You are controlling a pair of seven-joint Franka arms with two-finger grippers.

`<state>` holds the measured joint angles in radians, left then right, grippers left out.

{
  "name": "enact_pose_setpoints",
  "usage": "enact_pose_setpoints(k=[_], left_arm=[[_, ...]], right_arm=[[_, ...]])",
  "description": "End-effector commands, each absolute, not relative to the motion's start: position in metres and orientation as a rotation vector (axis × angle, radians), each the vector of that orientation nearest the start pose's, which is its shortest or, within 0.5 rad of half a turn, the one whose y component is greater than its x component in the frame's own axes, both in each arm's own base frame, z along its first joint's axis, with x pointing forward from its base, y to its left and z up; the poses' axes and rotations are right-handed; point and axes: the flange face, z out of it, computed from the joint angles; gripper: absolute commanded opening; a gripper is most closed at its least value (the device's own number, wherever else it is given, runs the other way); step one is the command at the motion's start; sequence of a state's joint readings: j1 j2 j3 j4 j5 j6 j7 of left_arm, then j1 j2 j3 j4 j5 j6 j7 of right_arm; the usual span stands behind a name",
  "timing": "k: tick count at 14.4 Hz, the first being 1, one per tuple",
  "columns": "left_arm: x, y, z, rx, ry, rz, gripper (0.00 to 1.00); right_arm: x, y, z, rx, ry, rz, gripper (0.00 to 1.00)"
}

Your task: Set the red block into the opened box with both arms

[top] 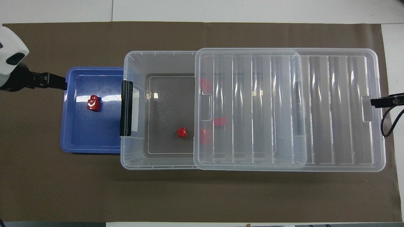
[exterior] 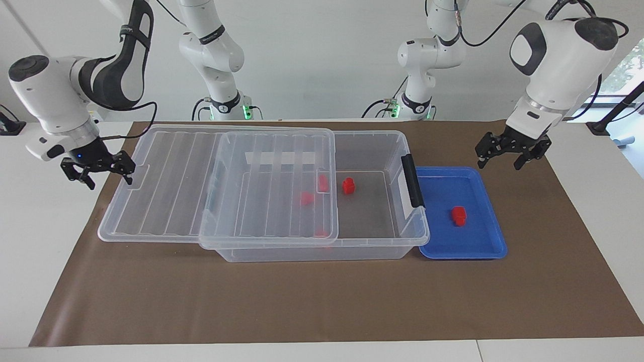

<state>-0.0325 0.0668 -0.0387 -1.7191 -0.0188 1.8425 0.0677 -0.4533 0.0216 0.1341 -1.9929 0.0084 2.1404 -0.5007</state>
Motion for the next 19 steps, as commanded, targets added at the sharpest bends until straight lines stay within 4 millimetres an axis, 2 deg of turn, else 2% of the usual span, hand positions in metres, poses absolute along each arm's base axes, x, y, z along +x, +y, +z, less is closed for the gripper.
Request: enact_pose_setpoints(k=[1, 3, 4, 5, 7, 9, 11, 13, 16, 19], left_arm=[[0.599, -0.047, 0.490, -3.168, 0.195, -0.075, 1.00], [0.594, -0.046, 0.455, -3.166, 0.196, -0.094, 1.00], [0.591, -0.046, 0.440, -3.166, 0.196, -0.092, 1.00], [0.588, -0.046, 0.428, -3.165, 0.198, -0.090, 1.00], [0.579, -0.043, 0.397, -3.165, 0.200, -0.066, 1.00], [0.569, -0.043, 0.372, -3.164, 0.195, -0.092, 1.00], [0.569, -0.043, 0.349, -3.163, 0.194, -0.112, 1.00], [0.569, -0.042, 0.337, -3.162, 0.192, -0.126, 1.00], [0.574, -0.052, 0.304, -3.163, 0.213, -0.141, 1.00], [0.574, -0.047, 0.301, -3.163, 0.205, -0.136, 1.00]], right_arm=[[0.546, -0.187, 0.463, -3.174, -0.318, -0.182, 1.00], [0.552, -0.182, 0.474, -3.170, -0.332, -0.177, 1.00], [0.556, -0.176, 0.486, -3.165, -0.338, -0.164, 1.00], [0.562, -0.160, 0.501, -3.157, -0.371, -0.151, 1.00], [0.569, -0.107, 0.532, -3.150, -0.312, -0.113, 1.00], [0.565, -0.067, 0.565, -3.143, -0.217, -0.100, 1.00], [0.555, -0.023, 0.596, -3.121, -0.126, -0.043, 1.00], [0.545, 0.018, 0.610, -3.116, -0.049, 0.015, 1.00], [0.542, 0.025, 0.609, -3.117, -0.014, -0.002, 1.00], [0.542, 0.035, 0.606, -3.118, -0.035, -0.007, 1.00]])
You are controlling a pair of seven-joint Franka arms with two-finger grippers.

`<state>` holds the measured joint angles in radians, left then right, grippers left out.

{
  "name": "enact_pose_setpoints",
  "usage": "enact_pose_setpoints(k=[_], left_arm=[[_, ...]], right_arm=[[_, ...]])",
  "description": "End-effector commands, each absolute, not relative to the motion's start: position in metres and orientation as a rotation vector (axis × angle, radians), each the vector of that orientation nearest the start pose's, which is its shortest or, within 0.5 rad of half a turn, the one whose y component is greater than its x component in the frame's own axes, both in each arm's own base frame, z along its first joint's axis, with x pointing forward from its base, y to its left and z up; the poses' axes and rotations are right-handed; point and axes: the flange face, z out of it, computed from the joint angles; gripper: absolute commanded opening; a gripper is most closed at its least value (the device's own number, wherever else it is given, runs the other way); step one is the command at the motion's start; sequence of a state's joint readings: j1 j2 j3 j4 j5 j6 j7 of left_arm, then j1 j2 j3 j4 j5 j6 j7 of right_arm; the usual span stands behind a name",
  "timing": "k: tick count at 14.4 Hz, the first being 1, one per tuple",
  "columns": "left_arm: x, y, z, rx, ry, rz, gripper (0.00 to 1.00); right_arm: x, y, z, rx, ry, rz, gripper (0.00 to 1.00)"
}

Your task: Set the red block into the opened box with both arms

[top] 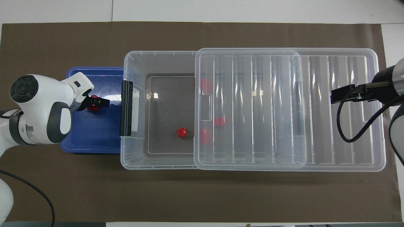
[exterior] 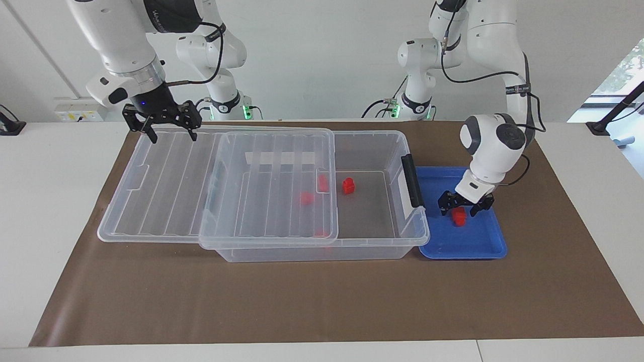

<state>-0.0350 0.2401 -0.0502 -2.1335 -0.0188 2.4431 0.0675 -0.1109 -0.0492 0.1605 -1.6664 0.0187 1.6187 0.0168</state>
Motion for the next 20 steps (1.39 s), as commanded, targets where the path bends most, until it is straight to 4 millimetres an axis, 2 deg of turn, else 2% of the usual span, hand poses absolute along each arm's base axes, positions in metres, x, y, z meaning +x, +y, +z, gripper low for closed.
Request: enact_pose_setpoints(k=[1, 3, 4, 5, 8, 10, 11, 13, 14, 16, 18, 20], left_arm=[[0.574, -0.046, 0.301, -3.164, 0.198, -0.129, 0.99], [0.573, -0.047, 0.302, -3.166, 0.187, -0.121, 0.59], [0.572, -0.047, 0.305, -3.166, 0.188, -0.116, 0.36], [0.569, -0.045, 0.313, -3.166, 0.184, -0.097, 0.00], [0.563, -0.043, 0.330, -3.167, 0.177, -0.051, 0.00], [0.565, -0.050, 0.346, -3.164, 0.200, -0.094, 0.00], [0.565, -0.052, 0.360, -3.163, 0.200, -0.121, 0.00], [0.566, -0.056, 0.403, -3.165, 0.206, -0.075, 0.00], [0.569, -0.067, 0.425, -3.165, 0.205, -0.049, 0.00], [0.574, -0.092, 0.462, -3.170, 0.166, -0.049, 0.00], [0.573, -0.120, 0.490, -3.175, 0.134, -0.040, 0.00], [0.568, -0.156, 0.510, -3.182, 0.085, -0.054, 0.00]], right_arm=[[0.542, 0.035, 0.606, -3.118, -0.037, 0.000, 1.00], [0.541, 0.035, 0.607, -3.119, -0.035, 0.003, 1.00], [0.541, 0.035, 0.606, -3.118, -0.035, 0.005, 1.00], [0.541, 0.035, 0.607, -3.118, -0.038, 0.005, 1.00], [0.539, 0.026, 0.609, -3.123, -0.027, 0.036, 1.00], [0.541, 0.010, 0.610, -3.132, 0.003, 0.032, 1.00], [0.540, -0.007, 0.612, -3.128, 0.029, 0.053, 1.00], [0.539, -0.023, 0.617, -3.129, 0.029, 0.067, 1.00], [0.538, -0.032, 0.618, -3.130, 0.008, 0.074, 1.00], [0.539, -0.035, 0.619, -3.130, -0.021, 0.060, 1.00], [0.540, -0.031, 0.619, -3.143, -0.024, 0.054, 1.00], [0.540, -0.032, 0.618, -3.154, -0.024, 0.055, 1.00]])
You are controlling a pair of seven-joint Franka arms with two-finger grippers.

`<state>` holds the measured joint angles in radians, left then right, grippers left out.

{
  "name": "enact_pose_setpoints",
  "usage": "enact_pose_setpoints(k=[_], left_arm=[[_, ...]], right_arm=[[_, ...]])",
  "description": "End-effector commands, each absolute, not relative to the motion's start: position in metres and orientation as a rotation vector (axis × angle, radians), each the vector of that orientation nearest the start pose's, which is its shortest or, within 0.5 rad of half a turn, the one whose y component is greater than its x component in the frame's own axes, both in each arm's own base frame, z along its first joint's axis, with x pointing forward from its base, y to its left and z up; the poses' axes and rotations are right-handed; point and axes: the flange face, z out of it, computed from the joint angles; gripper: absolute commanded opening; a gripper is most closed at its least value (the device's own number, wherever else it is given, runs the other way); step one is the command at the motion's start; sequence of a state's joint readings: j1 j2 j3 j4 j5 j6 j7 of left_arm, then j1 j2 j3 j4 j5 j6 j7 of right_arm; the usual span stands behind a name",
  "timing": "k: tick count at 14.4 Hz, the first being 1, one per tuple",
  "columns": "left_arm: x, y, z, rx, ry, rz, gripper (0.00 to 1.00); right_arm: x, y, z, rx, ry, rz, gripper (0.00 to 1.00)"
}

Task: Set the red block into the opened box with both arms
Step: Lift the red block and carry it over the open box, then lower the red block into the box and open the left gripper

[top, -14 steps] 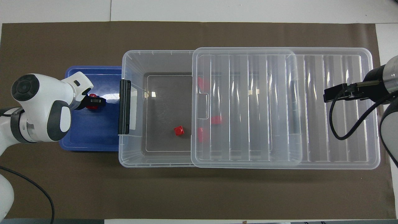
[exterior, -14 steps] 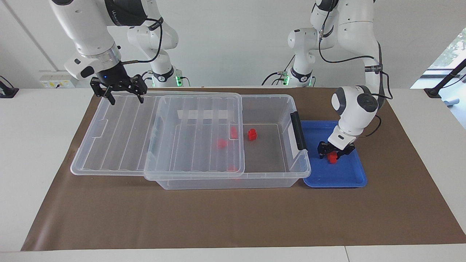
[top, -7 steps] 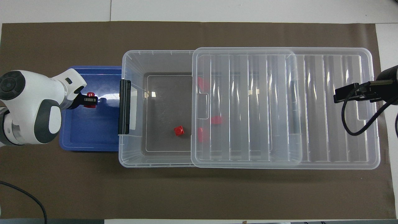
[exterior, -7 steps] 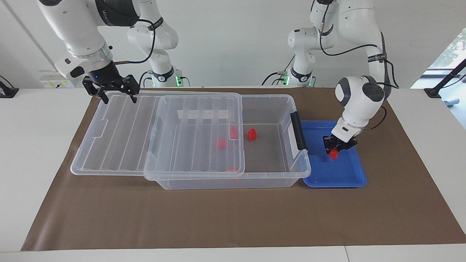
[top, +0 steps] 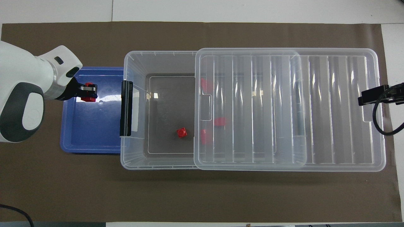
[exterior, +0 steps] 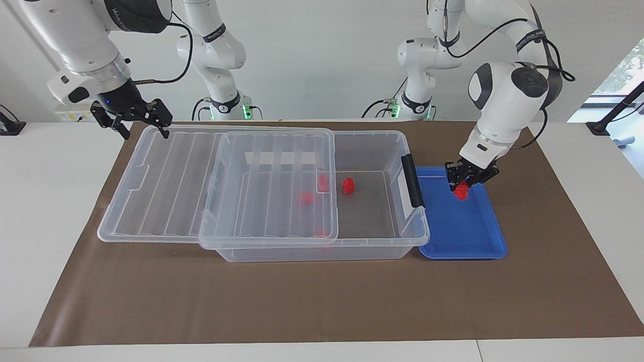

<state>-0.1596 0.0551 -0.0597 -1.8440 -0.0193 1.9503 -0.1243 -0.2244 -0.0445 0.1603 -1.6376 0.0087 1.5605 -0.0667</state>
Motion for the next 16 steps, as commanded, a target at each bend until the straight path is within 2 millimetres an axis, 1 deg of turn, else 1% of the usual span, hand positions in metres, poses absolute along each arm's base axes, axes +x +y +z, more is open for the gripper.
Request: enact_pose_setpoints(k=[1, 4, 6, 7, 8, 9, 10, 12, 13, 16], left_arm=[[0.564, -0.176, 0.512, -3.186, 0.058, -0.066, 0.00], [0.546, -0.231, 0.512, -3.199, -0.038, -0.085, 0.00], [0.540, -0.264, 0.502, -3.217, -0.104, -0.136, 0.00], [0.537, -0.278, 0.493, -3.221, -0.123, -0.139, 0.00], [0.537, -0.288, 0.481, -3.224, -0.129, -0.141, 0.00], [0.538, -0.296, 0.468, -3.227, -0.124, -0.144, 0.00], [0.538, -0.310, 0.452, -3.233, -0.126, -0.151, 0.00], [0.538, -0.317, 0.430, -3.243, -0.140, -0.183, 0.00], [0.542, -0.319, 0.414, -3.246, -0.142, -0.193, 0.00], [0.544, -0.323, 0.368, -3.251, -0.137, -0.201, 0.00]], right_arm=[[0.539, -0.033, 0.617, -3.152, -0.019, 0.060, 1.00], [0.539, -0.034, 0.617, -3.150, -0.019, 0.065, 1.00], [0.538, -0.034, 0.617, -3.150, -0.017, 0.065, 1.00], [0.538, -0.034, 0.617, -3.150, -0.016, 0.067, 1.00], [0.538, -0.035, 0.617, -3.150, -0.017, 0.065, 1.00], [0.539, -0.035, 0.616, -3.150, -0.017, 0.067, 1.00], [0.539, -0.035, 0.616, -3.147, -0.021, 0.064, 1.00], [0.539, -0.033, 0.616, -3.147, -0.021, 0.064, 1.00], [0.539, -0.034, 0.616, -3.147, -0.021, 0.064, 1.00], [0.539, -0.034, 0.615, -3.147, -0.024, 0.067, 1.00]])
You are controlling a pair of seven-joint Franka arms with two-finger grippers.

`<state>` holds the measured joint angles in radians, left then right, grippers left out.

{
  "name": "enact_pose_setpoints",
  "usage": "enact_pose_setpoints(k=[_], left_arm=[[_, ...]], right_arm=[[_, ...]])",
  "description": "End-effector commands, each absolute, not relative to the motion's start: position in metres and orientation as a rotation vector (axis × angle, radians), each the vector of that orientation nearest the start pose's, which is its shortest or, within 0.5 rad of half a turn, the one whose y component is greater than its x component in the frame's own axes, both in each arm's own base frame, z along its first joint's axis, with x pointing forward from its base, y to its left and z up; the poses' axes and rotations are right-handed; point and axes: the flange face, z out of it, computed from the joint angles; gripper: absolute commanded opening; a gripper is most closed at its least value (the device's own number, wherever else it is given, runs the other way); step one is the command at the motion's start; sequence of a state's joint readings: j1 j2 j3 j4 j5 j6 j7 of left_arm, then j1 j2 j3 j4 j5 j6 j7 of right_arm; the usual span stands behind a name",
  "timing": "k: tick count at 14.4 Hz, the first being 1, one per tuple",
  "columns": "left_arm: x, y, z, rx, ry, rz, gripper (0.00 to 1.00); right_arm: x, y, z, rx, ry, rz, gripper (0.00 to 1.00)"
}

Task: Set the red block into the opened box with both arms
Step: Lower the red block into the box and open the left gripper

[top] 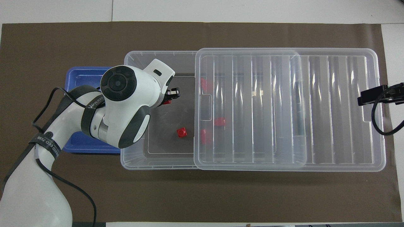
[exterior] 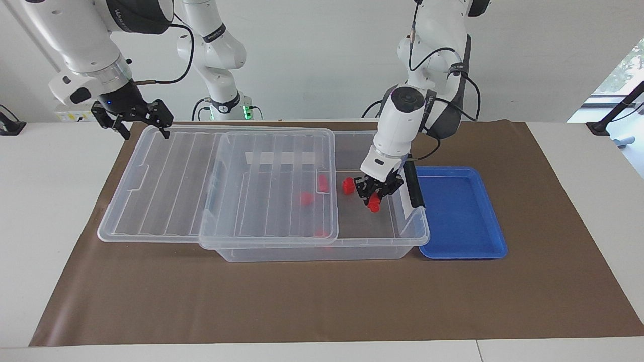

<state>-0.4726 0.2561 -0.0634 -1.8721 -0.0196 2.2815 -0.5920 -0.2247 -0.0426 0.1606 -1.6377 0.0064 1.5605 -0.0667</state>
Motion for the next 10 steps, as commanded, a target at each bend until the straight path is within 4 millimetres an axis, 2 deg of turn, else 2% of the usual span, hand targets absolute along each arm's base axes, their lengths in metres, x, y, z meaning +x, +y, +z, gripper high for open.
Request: enact_pose_setpoints(k=[1, 3, 4, 7, 10], left_arm=[[0.543, -0.333, 0.351, -3.254, -0.113, -0.206, 0.00], [0.547, -0.337, 0.322, -3.257, -0.109, -0.215, 0.00], [0.548, -0.338, 0.314, -3.248, -0.086, -0.230, 0.00], [0.550, -0.333, 0.300, -3.195, -0.012, -0.241, 0.00], [0.549, -0.332, 0.299, -3.169, 0.005, -0.215, 0.00]], right_arm=[[0.539, -0.034, 0.615, -3.147, -0.024, 0.067, 1.00], [0.539, -0.034, 0.615, -3.147, -0.017, 0.069, 1.00], [0.538, -0.034, 0.614, -3.147, -0.012, 0.074, 1.00], [0.537, -0.035, 0.613, -3.146, -0.016, 0.079, 1.00], [0.535, -0.034, 0.614, -3.145, -0.021, 0.086, 1.00]])
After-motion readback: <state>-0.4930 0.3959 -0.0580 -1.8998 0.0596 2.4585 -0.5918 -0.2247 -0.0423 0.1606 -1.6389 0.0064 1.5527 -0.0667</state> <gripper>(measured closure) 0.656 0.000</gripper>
